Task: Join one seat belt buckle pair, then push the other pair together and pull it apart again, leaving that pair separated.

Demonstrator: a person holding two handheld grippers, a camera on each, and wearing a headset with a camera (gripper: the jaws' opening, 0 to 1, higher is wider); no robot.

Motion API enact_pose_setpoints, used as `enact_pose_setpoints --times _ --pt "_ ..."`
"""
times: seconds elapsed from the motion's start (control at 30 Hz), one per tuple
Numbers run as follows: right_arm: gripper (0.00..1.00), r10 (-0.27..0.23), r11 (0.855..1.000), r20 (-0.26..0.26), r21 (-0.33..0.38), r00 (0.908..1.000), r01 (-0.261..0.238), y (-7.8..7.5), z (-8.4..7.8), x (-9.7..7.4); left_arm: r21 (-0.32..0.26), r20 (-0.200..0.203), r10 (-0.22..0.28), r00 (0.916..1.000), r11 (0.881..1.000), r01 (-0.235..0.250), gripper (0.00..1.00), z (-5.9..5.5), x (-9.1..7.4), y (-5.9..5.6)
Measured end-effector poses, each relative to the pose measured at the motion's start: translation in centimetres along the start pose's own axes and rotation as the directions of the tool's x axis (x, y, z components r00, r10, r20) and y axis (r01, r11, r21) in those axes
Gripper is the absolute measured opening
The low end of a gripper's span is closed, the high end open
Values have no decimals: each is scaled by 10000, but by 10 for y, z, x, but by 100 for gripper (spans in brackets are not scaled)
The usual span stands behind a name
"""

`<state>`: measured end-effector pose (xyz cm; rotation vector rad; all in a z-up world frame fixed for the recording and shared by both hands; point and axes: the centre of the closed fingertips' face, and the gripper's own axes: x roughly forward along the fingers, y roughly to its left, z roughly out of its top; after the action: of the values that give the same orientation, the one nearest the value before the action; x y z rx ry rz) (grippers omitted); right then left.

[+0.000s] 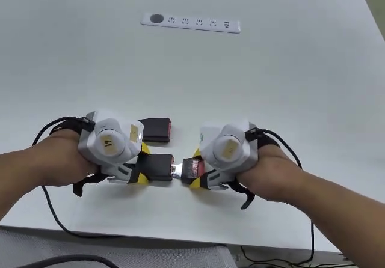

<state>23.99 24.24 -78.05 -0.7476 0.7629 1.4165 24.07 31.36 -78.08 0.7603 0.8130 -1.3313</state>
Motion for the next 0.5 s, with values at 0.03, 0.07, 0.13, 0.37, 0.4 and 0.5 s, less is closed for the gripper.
enact_pose_setpoints --times 0.03,0.07,0.13,0.37,0.4,0.5 --pt "29 -8 10000 -6 12 10000 8 0 0 0 4 -3 -1 10000 10000 1 31 0 0 0" --pt "29 -23 10000 -11 14 10000 23 -1 0 0 -4 -3 0 10000 10000 0 31 0 0 0" --pt "29 -68 10000 -38 17 10000 68 -1 0 0 -11 -5 4 10000 10000 -4 31 1 0 -1" --pt "29 -283 9995 25 -138 9996 283 -2 11 5 -67 63 22 10000 10000 -22 31 2 -1 -1" --pt "29 -243 9997 42 -80 9997 243 -3 10 5 -81 84 30 10000 10000 -29 31 2 -1 -1" --pt "29 -145 9998 173 122 9997 143 -2 10 6 -68 99 21 9999 10000 -20 31 1 -1 -1"
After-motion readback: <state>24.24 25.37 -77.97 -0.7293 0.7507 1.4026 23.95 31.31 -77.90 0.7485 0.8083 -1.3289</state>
